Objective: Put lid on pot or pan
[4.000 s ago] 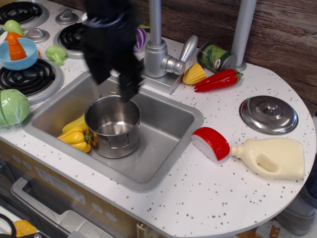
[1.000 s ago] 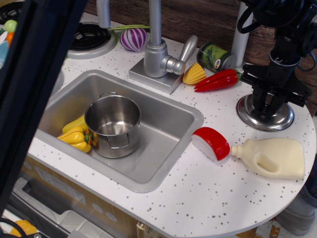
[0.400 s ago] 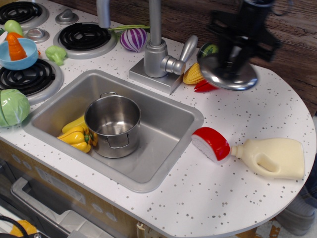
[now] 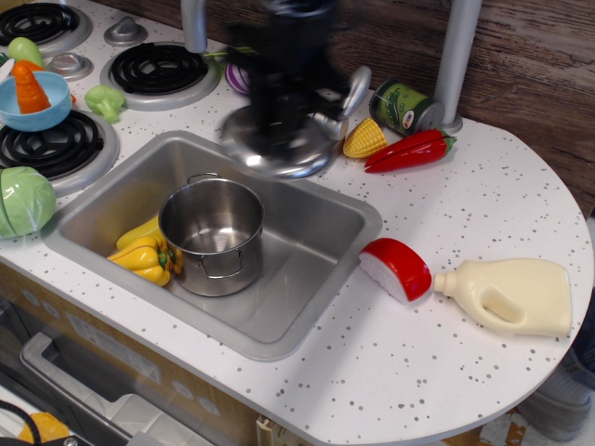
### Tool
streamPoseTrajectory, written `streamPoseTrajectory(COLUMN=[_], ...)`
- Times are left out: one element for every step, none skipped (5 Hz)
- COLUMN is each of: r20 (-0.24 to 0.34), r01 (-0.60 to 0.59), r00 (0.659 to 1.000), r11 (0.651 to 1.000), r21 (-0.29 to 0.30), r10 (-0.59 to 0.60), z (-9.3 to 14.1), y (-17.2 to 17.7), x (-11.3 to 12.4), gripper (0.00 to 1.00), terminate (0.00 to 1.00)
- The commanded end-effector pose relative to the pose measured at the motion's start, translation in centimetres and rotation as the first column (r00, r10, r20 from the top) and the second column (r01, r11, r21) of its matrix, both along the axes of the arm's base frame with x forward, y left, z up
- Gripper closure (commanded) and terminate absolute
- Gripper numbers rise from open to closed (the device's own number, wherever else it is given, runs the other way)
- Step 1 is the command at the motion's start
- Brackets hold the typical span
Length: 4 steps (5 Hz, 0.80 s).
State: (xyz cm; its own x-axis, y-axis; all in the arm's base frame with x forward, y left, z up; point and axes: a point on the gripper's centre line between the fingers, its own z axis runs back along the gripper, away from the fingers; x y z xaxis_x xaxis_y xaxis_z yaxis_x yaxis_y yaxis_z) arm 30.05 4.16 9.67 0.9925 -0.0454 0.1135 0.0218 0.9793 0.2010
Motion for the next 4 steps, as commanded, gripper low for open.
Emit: streamPoseTrajectory(r20=[0.112, 0.132, 0.149, 0.150], r01=[0.048, 0.065, 0.084, 0.094], r00=[0.992, 0.989, 0.986, 0.985], r11=[0.999, 0.998, 0.996, 0.994], r21=[0.020, -0.010, -0.041, -0.059], r10=[-0.050, -0.063, -0.077, -0.085], z=[-0.4, -2.1, -4.4, -5.3], y=[3.7, 4.5, 4.4, 4.6], x=[-1.8, -1.6, -1.1, -0.9], gripper=[1.00, 1.00, 1.00, 1.00], terminate=[0.00, 0.00, 0.00, 0.00])
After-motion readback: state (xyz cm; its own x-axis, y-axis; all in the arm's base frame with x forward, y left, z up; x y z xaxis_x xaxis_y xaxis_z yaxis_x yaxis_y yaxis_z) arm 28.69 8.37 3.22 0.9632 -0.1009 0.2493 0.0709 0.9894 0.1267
